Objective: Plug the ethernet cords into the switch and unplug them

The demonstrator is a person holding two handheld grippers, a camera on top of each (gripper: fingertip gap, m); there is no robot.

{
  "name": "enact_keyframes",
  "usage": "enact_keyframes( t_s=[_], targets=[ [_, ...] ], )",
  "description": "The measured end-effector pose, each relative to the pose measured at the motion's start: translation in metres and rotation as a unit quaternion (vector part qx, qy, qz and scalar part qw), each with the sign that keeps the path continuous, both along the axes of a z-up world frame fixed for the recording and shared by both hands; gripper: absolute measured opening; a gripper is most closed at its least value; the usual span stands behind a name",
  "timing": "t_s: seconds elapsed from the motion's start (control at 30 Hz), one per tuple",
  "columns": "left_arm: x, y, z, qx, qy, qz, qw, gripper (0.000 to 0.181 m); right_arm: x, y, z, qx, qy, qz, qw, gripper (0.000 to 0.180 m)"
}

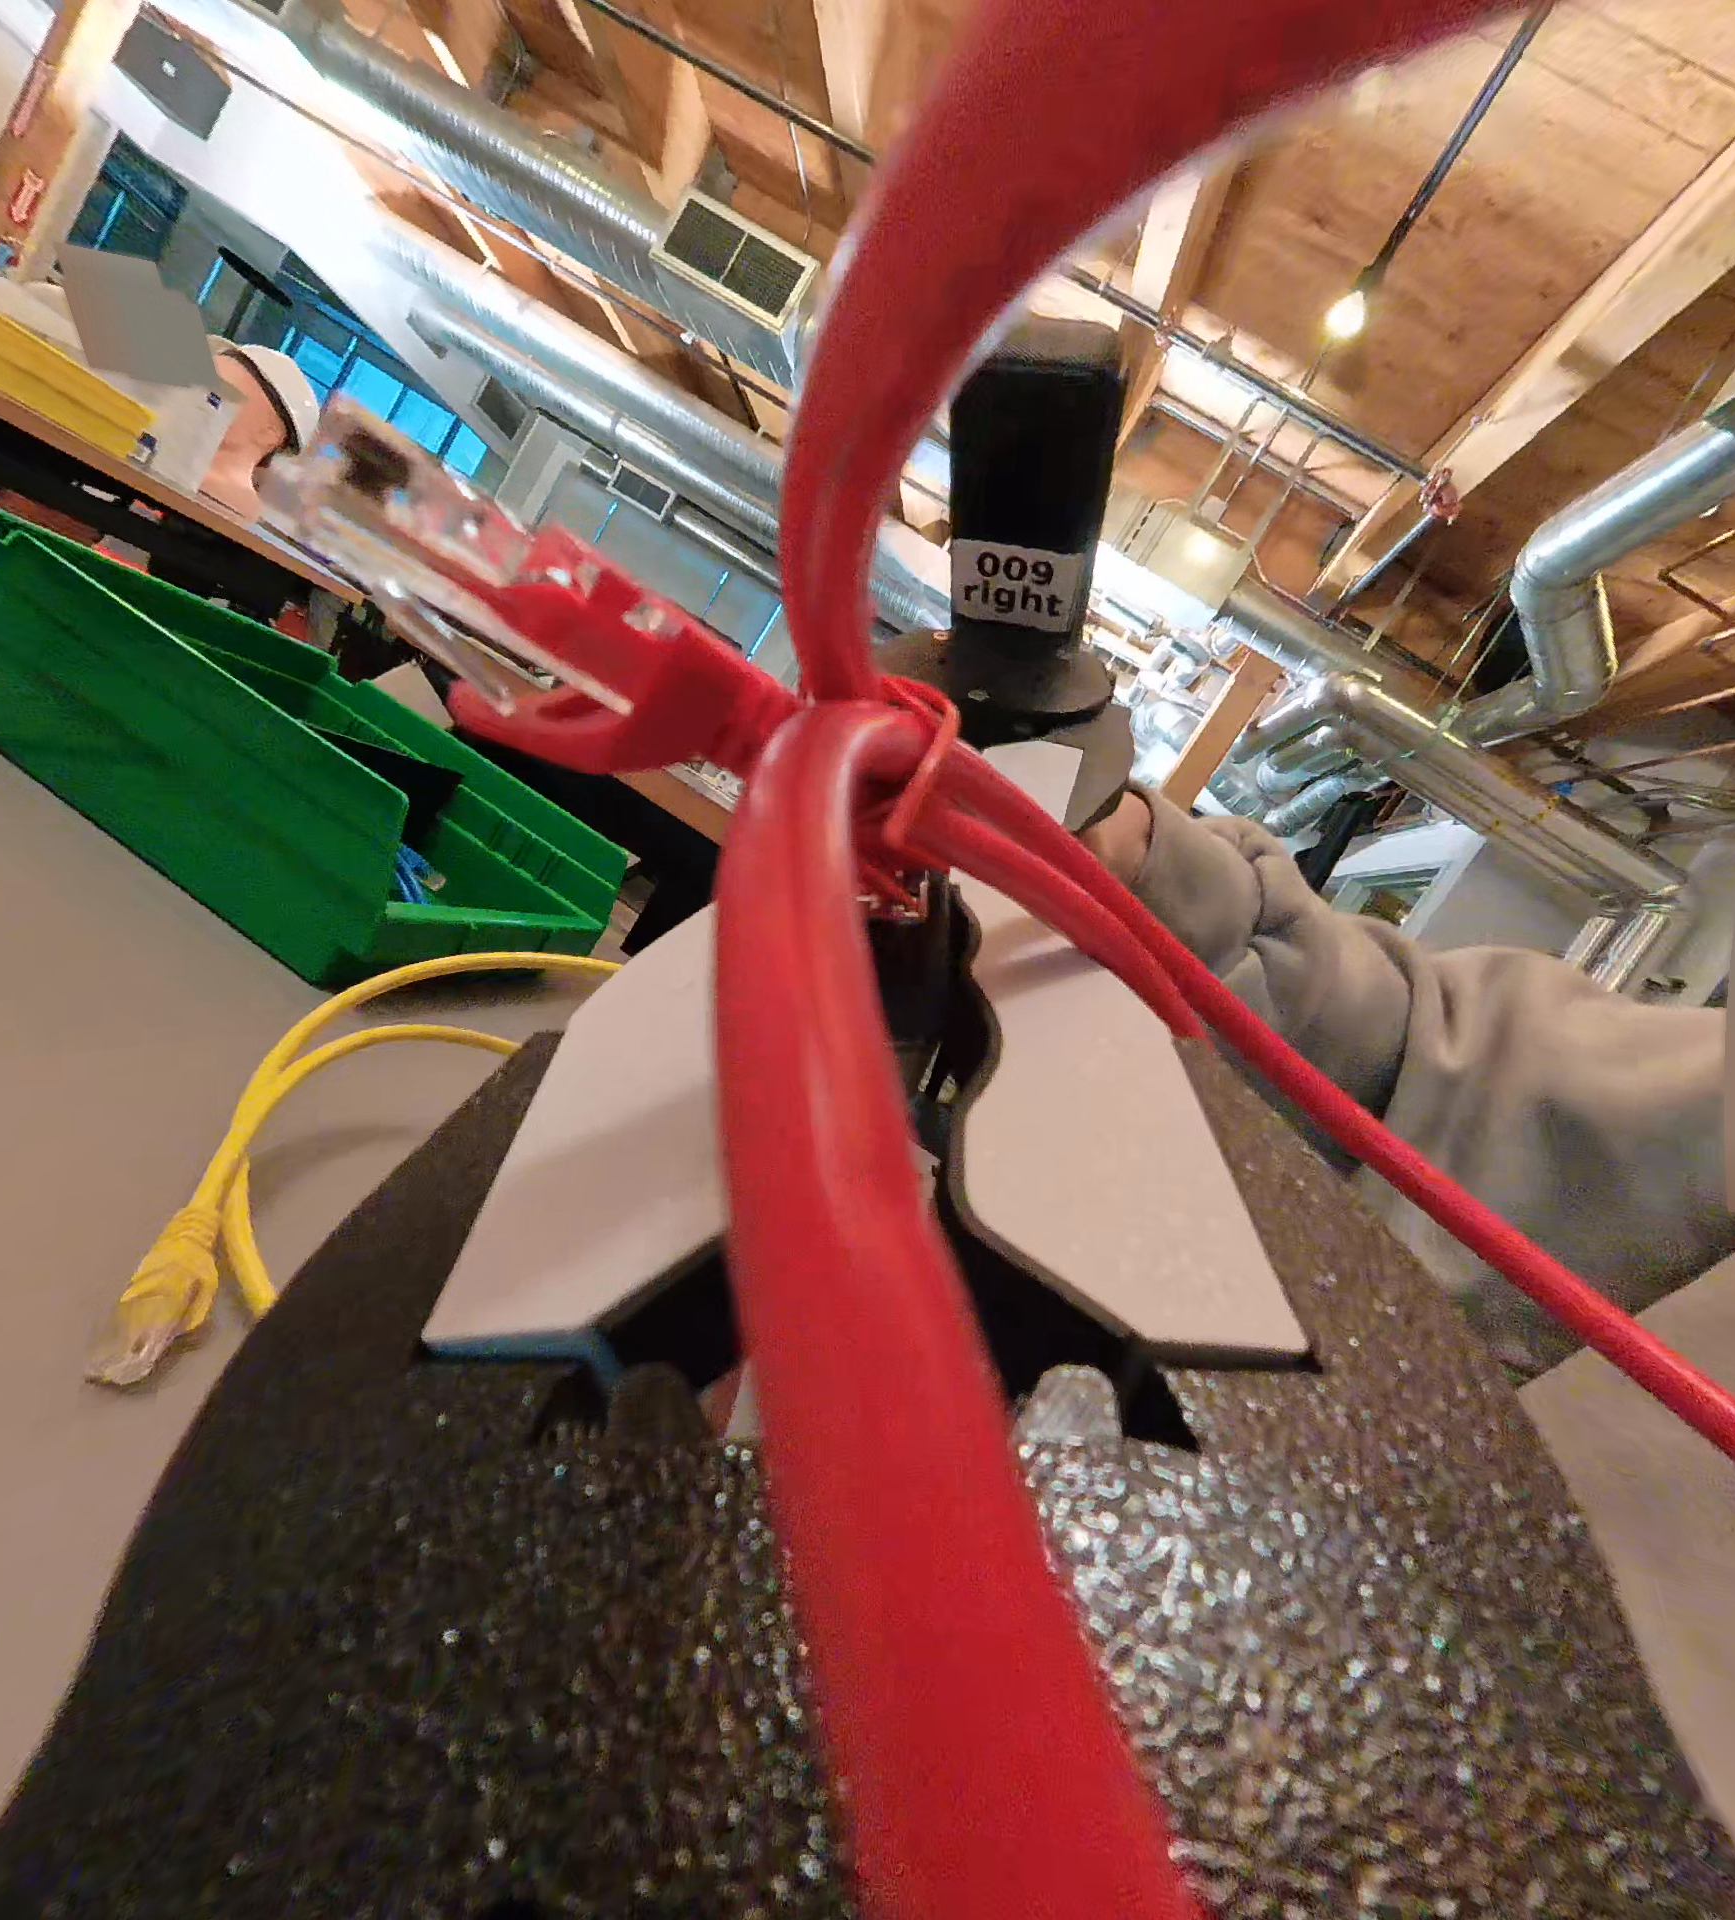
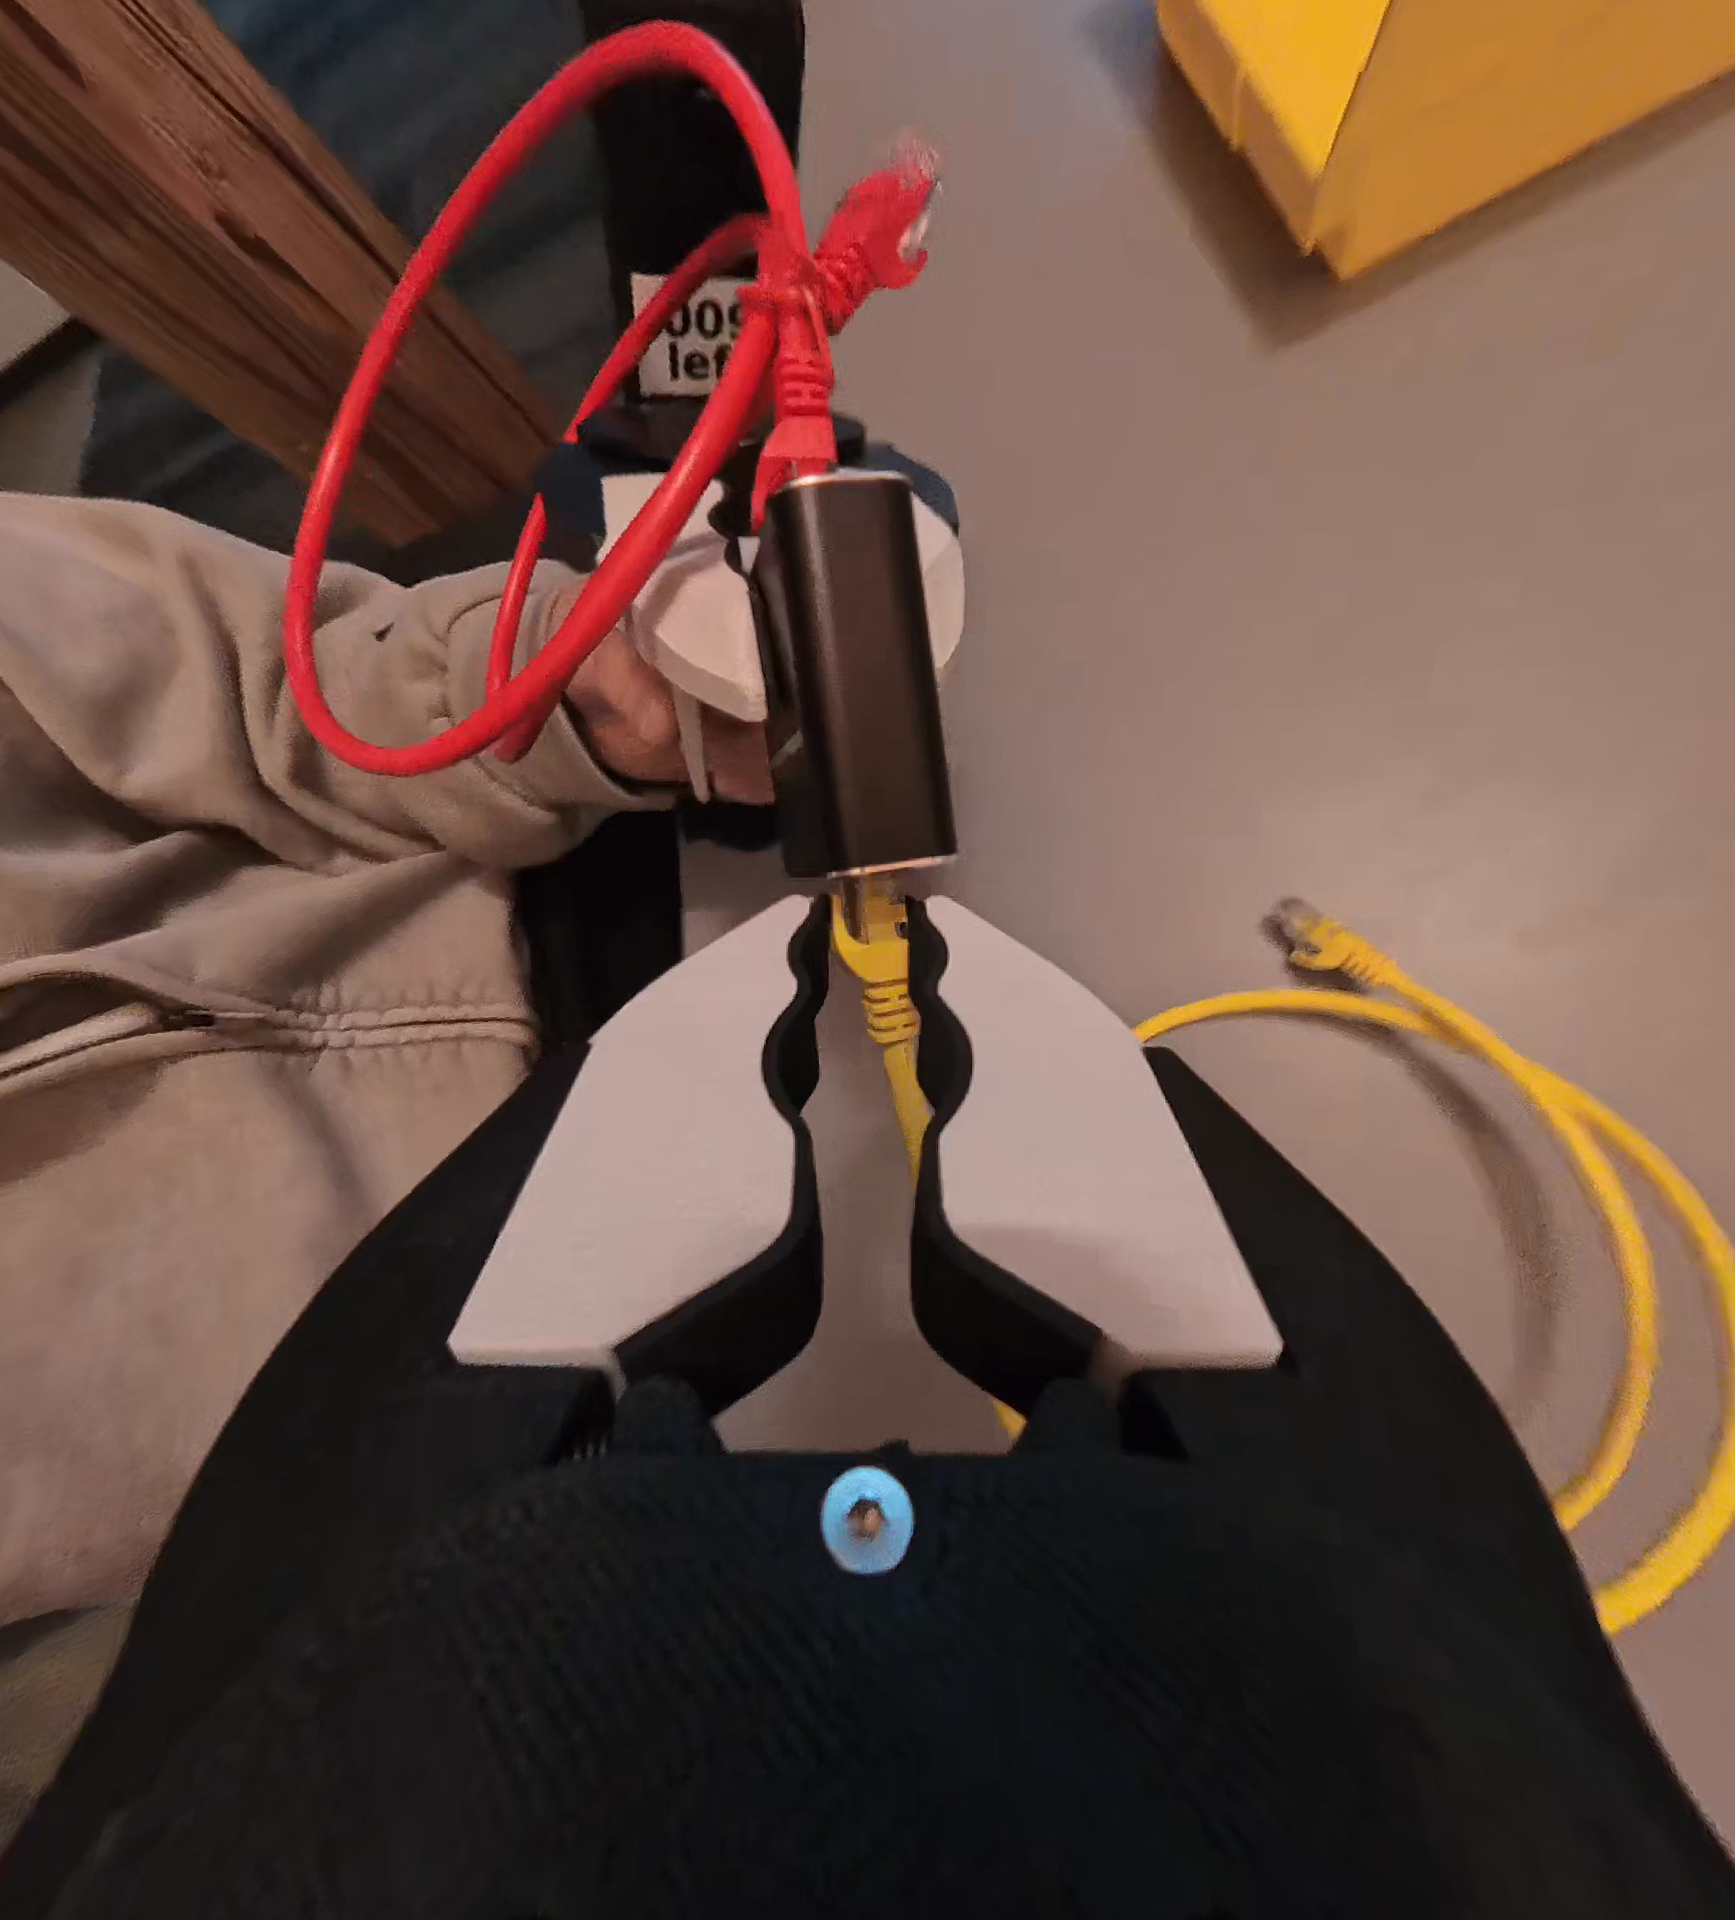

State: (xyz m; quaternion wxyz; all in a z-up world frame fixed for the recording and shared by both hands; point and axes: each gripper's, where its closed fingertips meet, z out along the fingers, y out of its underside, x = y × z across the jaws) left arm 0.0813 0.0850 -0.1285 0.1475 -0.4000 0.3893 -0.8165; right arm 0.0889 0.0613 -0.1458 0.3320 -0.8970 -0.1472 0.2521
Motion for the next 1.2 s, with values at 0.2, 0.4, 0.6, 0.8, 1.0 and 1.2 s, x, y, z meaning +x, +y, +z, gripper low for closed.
enact_keyframes(
  t_s=[0.2,0.4,0.6,0.8,1.0,1.2],
  targets=[
    [-0.006,0.040,0.018,-0.089,-0.007,0.040,0.995,0.026,0.010,0.012,0.040,0.217,-0.156,-0.084,0.960,0.031],
    [-0.004,0.053,0.037,-0.180,-0.021,0.014,0.983,0.025,-0.036,0.002,0.054,0.404,-0.184,-0.128,0.887,0.025],
    [0.002,0.033,0.052,-0.277,-0.022,-0.058,0.959,0.025,-0.010,0.019,0.038,0.443,-0.102,-0.209,0.866,0.021],
    [0.014,0.006,0.052,-0.290,0.001,-0.089,0.953,0.023,0.019,-0.005,0.071,0.559,-0.102,-0.228,0.790,0.023],
    [0.020,-0.017,0.055,-0.261,0.027,-0.069,0.963,0.024,0.023,-0.027,0.079,0.631,-0.078,-0.202,0.745,0.020],
    [0.024,-0.038,0.057,-0.273,0.080,-0.061,0.957,0.023,0.017,-0.040,0.089,0.677,-0.027,-0.173,0.714,0.025]
  ],
)
